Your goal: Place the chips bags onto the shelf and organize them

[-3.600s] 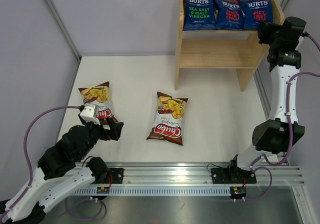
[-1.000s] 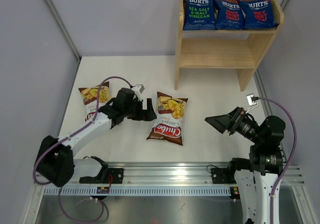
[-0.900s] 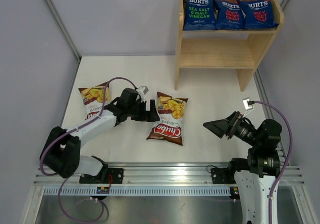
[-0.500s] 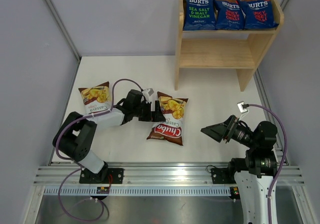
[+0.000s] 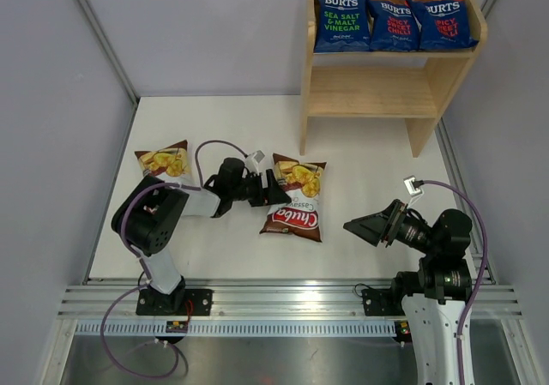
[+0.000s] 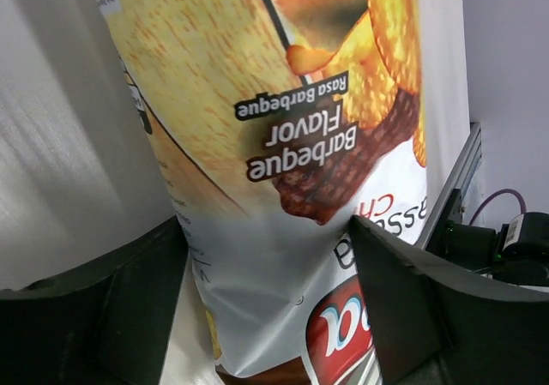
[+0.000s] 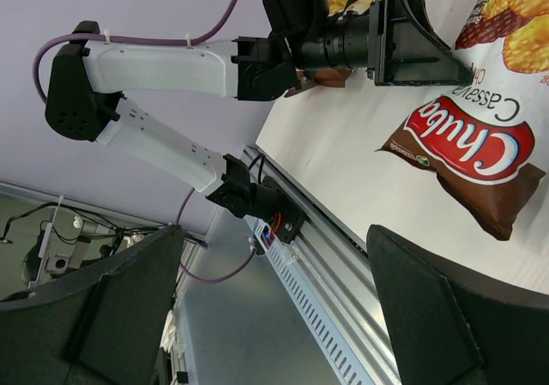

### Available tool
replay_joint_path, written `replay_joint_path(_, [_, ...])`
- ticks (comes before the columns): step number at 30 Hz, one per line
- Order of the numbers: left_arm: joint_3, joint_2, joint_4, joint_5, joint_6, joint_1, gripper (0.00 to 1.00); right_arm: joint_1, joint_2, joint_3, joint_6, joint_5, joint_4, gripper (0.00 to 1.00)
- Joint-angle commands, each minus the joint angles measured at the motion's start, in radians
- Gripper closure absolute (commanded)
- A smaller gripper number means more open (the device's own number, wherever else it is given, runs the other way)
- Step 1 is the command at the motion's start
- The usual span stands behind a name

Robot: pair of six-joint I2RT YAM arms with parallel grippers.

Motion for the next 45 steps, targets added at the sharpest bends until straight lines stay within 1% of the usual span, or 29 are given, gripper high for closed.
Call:
replay_joint_path(1, [-0.068,0.007,0.175,-0.041,-0.062,0.005,0.25,0.008,-0.006,0.0,0.008,-0.024,0.05,0.05])
replay_joint_path(2, [-0.089,0.0,0.24,-0.054,-0.094,0.006,0.3,0.008,-0.006,-0.001,0.008,-0.023,0.052,0.05])
replay_joint_path(3, [-0.106,-0.006,0.268,-0.061,-0.106,0.005,0.38,0.008,-0.005,-0.003,0.006,-0.02,0.055,0.05])
replay_joint_path(4, [-0.138,-0.02,0.293,-0.071,-0.12,0.005,0.39,0.008,-0.005,-0.006,0.008,-0.017,0.057,0.05])
replay_joint_path(5, [-0.154,-0.026,0.339,-0.09,-0.144,0.003,0.46,0.008,-0.003,-0.007,0.009,-0.015,0.058,0.05])
replay_joint_path(6, [-0.174,-0.035,0.368,-0.103,-0.16,0.003,0.59,0.008,-0.005,-0.007,0.011,-0.014,0.063,0.05])
replay_joint_path(8, [-0.234,-0.061,0.446,-0.141,-0.204,0.003,0.67,0.008,-0.003,-0.004,0.011,-0.014,0.061,0.05])
replay_joint_path(9, [-0.254,-0.07,0.477,-0.152,-0.22,0.003,0.74,0.009,-0.005,-0.004,0.012,-0.009,0.061,0.05])
replay_joint_path(11, [-0.324,-0.101,0.573,-0.199,-0.27,-0.001,0.8,0.009,-0.003,-0.006,0.006,-0.007,0.055,0.05])
replay_joint_path(12, [-0.344,-0.112,0.597,-0.216,-0.282,-0.003,0.85,0.009,-0.003,-0.007,0.008,-0.001,0.057,0.05])
replay_joint_path(13, [-0.365,-0.144,0.611,-0.262,-0.296,-0.009,0.94,0.008,-0.001,-0.01,0.008,-0.001,0.058,0.05])
replay_joint_path(14, [-0.401,-0.159,0.637,-0.281,-0.318,-0.014,0.96,0.008,0.0,-0.012,0.006,0.002,0.061,0.05])
replay_joint_path(19, [-0.522,-0.305,0.72,-0.425,-0.397,-0.04,0.99,0.008,0.029,-0.046,0.031,0.026,0.102,0.05])
replay_joint_path(21, [-0.568,-0.435,0.72,-0.475,-0.427,-0.058,1.0,0.008,0.057,-0.078,0.08,0.048,0.203,0.05])
replay_joint_path(22, [-0.579,-0.495,0.7,-0.546,-0.437,-0.084,1.0,0.008,0.096,-0.119,0.148,0.058,0.251,0.07])
replay_joint_path(23, [-0.583,-0.553,0.627,-0.577,-0.447,-0.101,1.0,0.008,0.118,-0.139,0.185,0.074,0.35,0.07])
replay_joint_path(24, [-0.594,-0.692,0.582,-0.638,-0.454,-0.118,1.0,0.009,0.142,-0.185,0.225,0.103,0.435,0.07])
replay_joint_path(25, [-0.597,-0.764,0.536,-0.763,-0.464,-0.168,1.0,0.014,0.199,-0.207,0.311,0.115,0.504,0.07])
replay_joint_path(26, [-0.59,-0.837,0.407,-0.819,-0.467,-0.19,1.0,0.034,0.233,-0.23,0.347,0.129,0.653,0.08])
replay_joint_path(27, [-0.55,-0.994,0.32,-0.879,-0.468,-0.208,1.0,0.049,0.27,-0.259,0.376,0.158,0.729,0.08])
replay_joint_path(28, [-0.527,-1.058,0.154,-0.996,-0.468,-0.248,1.0,0.095,0.337,-0.261,0.411,0.18,0.788,0.09])
replay_joint_path(31, [-0.446,-1.253,-0.024,-1.164,-0.482,-0.293,1.0,0.309,0.422,-0.239,0.376,0.333,0.967,0.08])
replay_joint_path(32, [-0.43,-1.277,-0.046,-1.189,-0.49,-0.296,1.0,0.38,0.436,-0.219,0.34,0.397,0.975,0.06])
replay_joint_path(33, [-0.413,-1.294,-0.067,-1.213,-0.499,-0.3,1.0,0.533,0.463,-0.18,0.295,0.527,0.978,0.05])
replay_joint_path(34, [-0.395,-1.311,-0.09,-1.242,-0.503,-0.303,1.0,0.596,0.479,-0.158,0.205,0.592,0.983,0.04])
replay_joint_path(36, [-0.358,-1.314,-0.093,-1.256,-0.526,-0.307,1.0,0.712,0.512,-0.115,0.143,0.749,1.047,0.02])
replay_joint_path(37, [-0.349,-1.314,-0.09,-1.261,-0.549,-0.307,1.0,0.794,0.558,-0.104,0.091,0.785,1.123,0.02])
replay_joint_path(41, [-0.335,-1.307,-0.066,-1.263,-0.609,-0.316,1.0,0.887,0.699,-0.044,0.023,0.903,1.263,0.01])
replay_joint_path(45, [-0.337,-1.307,-0.035,-1.261,-0.628,-0.325,1.0,0.911,0.833,0.048,0.022,0.967,1.274,0.01])
